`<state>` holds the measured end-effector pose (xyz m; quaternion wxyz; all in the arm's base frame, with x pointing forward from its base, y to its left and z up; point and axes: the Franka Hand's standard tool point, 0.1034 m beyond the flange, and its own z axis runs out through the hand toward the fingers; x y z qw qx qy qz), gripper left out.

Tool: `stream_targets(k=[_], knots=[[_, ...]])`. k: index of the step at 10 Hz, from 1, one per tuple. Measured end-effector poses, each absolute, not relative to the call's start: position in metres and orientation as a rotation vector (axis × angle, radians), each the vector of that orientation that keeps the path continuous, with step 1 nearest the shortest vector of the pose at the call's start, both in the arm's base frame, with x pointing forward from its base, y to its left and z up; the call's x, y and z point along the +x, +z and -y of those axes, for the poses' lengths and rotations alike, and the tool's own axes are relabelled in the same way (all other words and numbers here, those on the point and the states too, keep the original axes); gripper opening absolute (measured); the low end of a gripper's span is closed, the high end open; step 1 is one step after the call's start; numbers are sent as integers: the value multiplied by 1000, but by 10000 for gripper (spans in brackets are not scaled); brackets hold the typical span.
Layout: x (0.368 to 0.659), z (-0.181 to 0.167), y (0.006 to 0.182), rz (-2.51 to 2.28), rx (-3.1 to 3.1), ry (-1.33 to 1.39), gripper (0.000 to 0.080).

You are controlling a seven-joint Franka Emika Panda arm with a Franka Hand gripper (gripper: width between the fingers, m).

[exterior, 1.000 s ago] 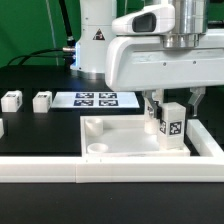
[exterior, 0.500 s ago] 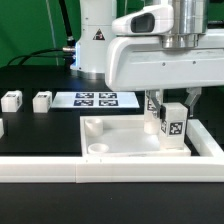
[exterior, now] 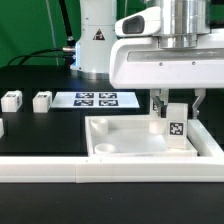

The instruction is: Assemble square table

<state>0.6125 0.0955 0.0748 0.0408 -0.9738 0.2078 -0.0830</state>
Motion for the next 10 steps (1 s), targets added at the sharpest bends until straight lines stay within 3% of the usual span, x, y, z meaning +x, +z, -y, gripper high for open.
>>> stream_targets(k=[6,10], knots=[[611,-109,76,-1384,-2667,-200,290],[611,-110,76,-1503,-2595,-179,291]])
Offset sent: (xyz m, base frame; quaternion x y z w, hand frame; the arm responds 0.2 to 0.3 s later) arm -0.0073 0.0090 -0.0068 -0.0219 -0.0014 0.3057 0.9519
